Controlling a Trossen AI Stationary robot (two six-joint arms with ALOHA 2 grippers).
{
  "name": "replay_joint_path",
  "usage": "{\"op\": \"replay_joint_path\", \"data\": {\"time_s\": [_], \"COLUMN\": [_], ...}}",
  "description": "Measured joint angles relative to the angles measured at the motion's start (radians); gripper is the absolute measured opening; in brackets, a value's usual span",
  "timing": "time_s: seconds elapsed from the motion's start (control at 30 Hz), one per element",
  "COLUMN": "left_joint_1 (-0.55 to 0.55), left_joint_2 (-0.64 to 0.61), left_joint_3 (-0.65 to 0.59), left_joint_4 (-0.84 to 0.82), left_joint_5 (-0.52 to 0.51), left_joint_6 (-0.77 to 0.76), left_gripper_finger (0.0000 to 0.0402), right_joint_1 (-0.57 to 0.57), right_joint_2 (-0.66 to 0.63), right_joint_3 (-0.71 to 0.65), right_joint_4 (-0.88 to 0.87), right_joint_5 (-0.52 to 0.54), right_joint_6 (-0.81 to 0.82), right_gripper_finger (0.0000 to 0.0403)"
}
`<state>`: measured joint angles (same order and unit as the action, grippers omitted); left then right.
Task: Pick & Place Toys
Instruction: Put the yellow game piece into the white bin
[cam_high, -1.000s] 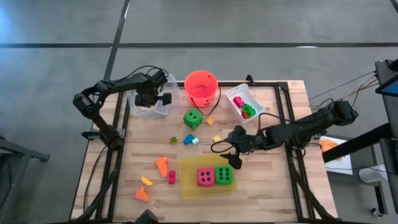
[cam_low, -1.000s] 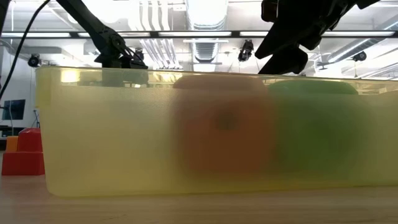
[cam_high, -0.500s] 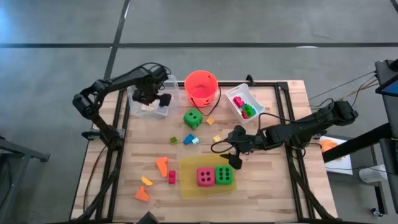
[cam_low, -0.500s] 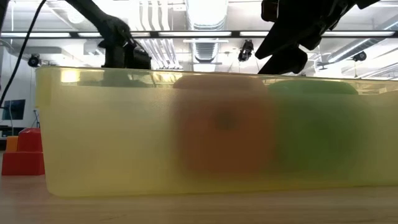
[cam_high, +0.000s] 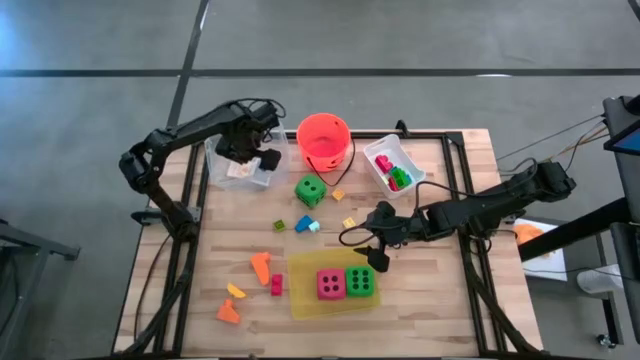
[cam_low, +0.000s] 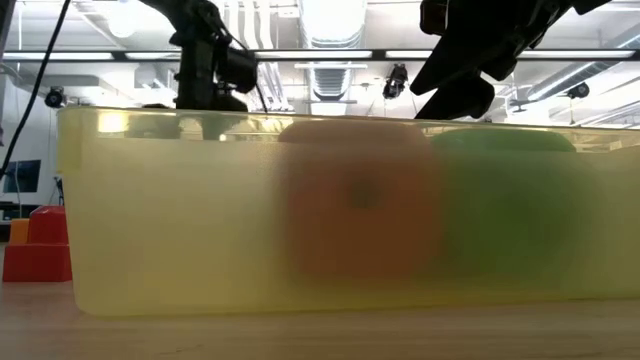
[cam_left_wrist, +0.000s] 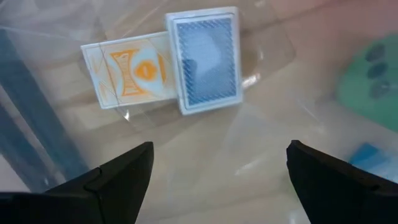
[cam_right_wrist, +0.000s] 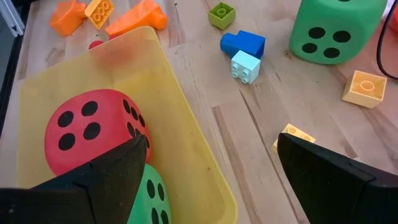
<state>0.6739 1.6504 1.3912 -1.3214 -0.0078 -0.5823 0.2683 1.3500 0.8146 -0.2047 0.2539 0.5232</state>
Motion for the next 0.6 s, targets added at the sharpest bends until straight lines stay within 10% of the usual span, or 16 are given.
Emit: {"op": "replay_joint_path", "data": {"time_s": [0.6], "left_joint_1": [-0.331], "left_joint_2": [-0.245], "left_joint_3": [0.076], "left_joint_4": [-0.199], "left_joint_5": [-0.038], "left_joint_6": [-0.133], "left_gripper_finger": [0.0351], "right_joint_1": [0.000], "right_joint_2": [0.000], "right_joint_3": [-0.022], "right_joint_4": [0.019], "right_joint_5": [-0.001], "right_joint_6": [0.027], "right_gripper_finger": [0.0356]}}
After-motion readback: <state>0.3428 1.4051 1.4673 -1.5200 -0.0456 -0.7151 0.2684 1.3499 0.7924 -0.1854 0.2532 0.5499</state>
